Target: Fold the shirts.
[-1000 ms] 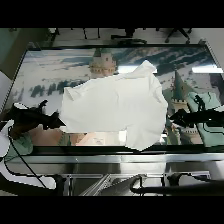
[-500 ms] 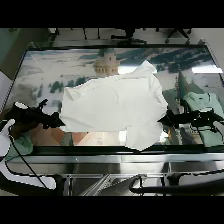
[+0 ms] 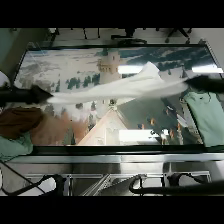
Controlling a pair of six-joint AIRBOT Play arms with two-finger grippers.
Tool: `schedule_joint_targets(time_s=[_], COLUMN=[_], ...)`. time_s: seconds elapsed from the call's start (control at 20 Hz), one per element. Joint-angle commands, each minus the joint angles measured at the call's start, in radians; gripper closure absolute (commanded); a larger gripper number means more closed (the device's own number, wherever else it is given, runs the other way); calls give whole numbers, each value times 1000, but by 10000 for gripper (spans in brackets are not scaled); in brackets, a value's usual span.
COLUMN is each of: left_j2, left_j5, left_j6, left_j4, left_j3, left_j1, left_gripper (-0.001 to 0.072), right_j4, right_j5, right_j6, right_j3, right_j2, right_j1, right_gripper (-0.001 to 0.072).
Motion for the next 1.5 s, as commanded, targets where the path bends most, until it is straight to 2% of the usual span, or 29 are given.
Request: schedule_joint_targets(time_s=[0.0, 0.2, 0.45, 0.55, 0.65, 0.8, 1.0, 1.2, 1.45], left_j2=[228, 406, 482, 457, 381, 202, -47, -282, -535], left_j5=[29, 155, 146, 127, 80, 44, 117, 214, 297], left_j6=[-28, -33, -97, -87, -83, -69, -61, -71, -81], left_j4=[-125, -104, 126, 137, 135, 149, 281, 401, 406], left_j3=[244, 451, 616, 631, 631, 623, 496, 343, 338], left_j1=[2, 26, 176, 178, 116, -91, -314, -355, -328], left_gripper=[695, 695, 695, 695, 695, 695, 694, 695, 694], right_j4=[118, 78, 0, -23, 27, 124, 80, -14, -13], right_j5=[-56, -214, -296, -264, -168, -54, -66, -135, -293], right_j6=[-23, -23, -23, -22, -23, -37, -76, -76, -87], right_j3=[246, 407, 569, 568, 560, 471, 301, 281, 294], right_j2=[198, 320, 322, 304, 237, 100, -142, -439, -683], right_j1=[-94, -112, -60, -60, -60, -50, 90, 167, 177], right_gripper=[694, 693, 694, 693, 693, 693, 693, 694, 694])
